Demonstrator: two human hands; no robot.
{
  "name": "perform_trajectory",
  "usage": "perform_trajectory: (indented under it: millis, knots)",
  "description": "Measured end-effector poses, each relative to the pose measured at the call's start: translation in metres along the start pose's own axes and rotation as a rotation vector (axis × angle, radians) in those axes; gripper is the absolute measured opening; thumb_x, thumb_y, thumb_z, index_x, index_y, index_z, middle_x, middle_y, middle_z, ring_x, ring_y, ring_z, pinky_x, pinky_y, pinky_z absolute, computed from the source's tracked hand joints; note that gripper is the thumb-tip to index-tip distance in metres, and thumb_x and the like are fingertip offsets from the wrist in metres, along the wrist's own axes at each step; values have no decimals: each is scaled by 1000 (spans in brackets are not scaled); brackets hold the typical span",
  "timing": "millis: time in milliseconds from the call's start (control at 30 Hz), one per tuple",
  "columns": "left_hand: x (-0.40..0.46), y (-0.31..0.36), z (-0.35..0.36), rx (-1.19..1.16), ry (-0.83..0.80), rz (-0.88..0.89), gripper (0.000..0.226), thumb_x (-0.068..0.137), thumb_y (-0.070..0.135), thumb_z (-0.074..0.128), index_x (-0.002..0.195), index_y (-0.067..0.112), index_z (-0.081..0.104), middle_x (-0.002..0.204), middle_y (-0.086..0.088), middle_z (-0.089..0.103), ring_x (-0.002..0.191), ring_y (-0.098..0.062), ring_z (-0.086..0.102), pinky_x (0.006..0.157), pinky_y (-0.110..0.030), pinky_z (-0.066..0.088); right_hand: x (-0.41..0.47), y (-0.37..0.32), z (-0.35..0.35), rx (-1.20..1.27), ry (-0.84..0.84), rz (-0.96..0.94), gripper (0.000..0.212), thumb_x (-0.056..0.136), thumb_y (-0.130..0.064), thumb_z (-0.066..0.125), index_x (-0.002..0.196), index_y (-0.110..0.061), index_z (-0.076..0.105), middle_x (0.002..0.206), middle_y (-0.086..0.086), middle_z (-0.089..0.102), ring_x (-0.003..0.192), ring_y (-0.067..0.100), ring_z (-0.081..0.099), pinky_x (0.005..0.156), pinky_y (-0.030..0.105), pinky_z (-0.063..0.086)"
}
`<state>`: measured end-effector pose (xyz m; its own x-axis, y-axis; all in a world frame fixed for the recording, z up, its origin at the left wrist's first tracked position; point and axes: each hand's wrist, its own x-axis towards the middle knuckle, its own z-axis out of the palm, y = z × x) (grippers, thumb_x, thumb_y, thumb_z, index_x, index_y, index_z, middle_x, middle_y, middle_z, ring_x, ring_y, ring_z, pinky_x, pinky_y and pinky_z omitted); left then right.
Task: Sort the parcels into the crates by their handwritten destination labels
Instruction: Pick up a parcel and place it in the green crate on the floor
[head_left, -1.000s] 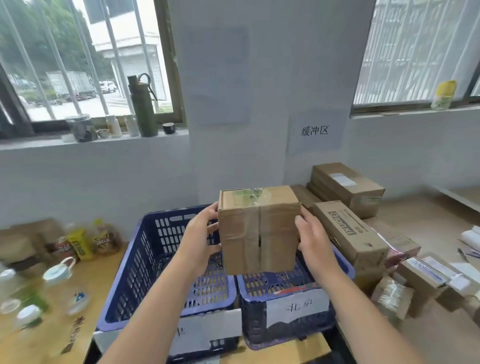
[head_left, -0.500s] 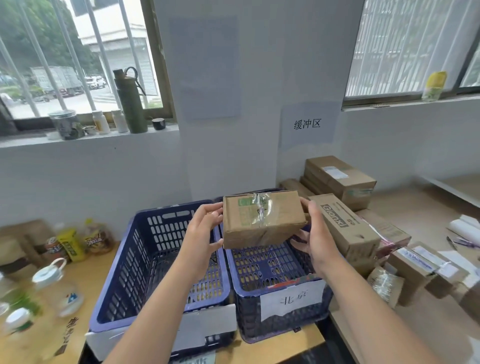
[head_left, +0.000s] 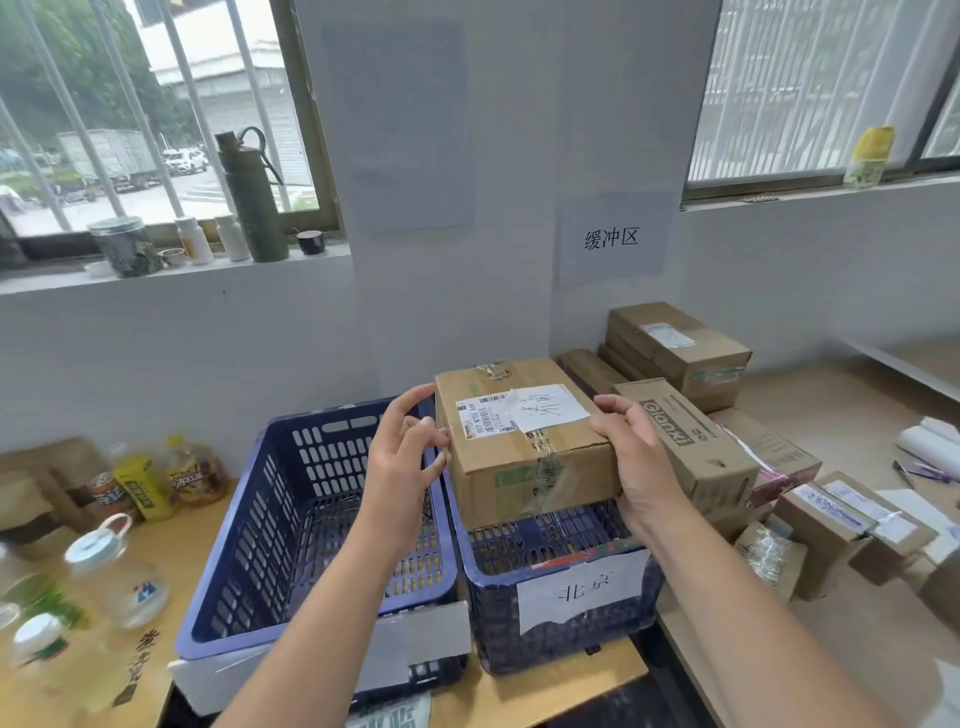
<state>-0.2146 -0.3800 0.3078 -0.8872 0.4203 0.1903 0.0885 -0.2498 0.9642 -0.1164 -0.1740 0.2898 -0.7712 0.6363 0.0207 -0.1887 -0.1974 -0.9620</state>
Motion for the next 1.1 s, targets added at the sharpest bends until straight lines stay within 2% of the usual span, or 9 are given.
perform_trajectory:
  millis: [133,300,467,567,633,700,833,1000,1100]
  knots:
    - [4,-8,1,-41,44,-10,36,95,10,56,129,25,59,86,-11,51,94,-19,62,97,-52,54,-4,4,-2,9,-16,-106,45,76,-26,65,121,-25,59,118,7,66,100,19,66,71,30,53]
    - [7,-18,4,22,69,-106,47,98,19,62,140,33,48,124,-4,60,109,-18,64,94,-58,54,-10,16,-4,-38,-83,-195,72,70,-34,69,140,-31,49,145,2,51,137,13,47,105,40,48]
    - [0,-24,6,-79,21,-334,55,96,32,65,143,41,39,125,2,66,114,-23,65,93,-57,55,-10,22,-2,-9,-105,-207,80,73,-34,70,147,-38,38,156,-1,40,146,13,35,113,50,40]
    - [-3,-26,13,-207,-29,-487,49,93,29,70,137,33,49,131,-8,61,112,-34,67,88,-58,57,-10,22,1,-4,-125,-211,93,74,-28,71,155,-33,24,156,-3,39,144,12,38,110,43,44]
    - [-1,-26,17,-283,-2,-482,47,92,20,72,133,27,52,130,-14,60,107,-39,69,88,-56,58,-8,22,0,-18,-129,-193,99,76,-24,71,157,-35,16,157,-7,35,143,9,39,110,40,43]
    - [4,-23,16,-301,18,-448,49,90,14,72,133,25,52,126,-13,62,102,-38,71,87,-53,59,-4,20,-6,-23,-123,-173,103,76,-26,71,157,-41,9,162,-10,25,147,13,32,116,48,36]
    - [12,-15,5,-180,-11,-390,52,86,6,73,130,27,55,121,-11,66,99,-31,71,81,-46,61,5,6,-25,-133,-8,-180,96,82,-37,69,156,-46,9,164,-13,18,148,16,29,119,52,31]
    - [24,-2,-10,-54,-85,-334,62,85,1,73,137,27,49,126,-12,66,101,-28,72,86,-50,59,17,-1,-39,-224,-33,-201,64,93,-27,66,150,-28,39,141,-12,54,130,12,54,106,43,49]
    - [30,4,-19,-9,-10,-275,74,86,3,75,144,29,38,123,-10,64,104,-25,71,83,-41,60,19,3,-35,-277,-42,-171,47,97,-27,65,137,-45,49,127,-11,60,119,15,63,93,42,57]
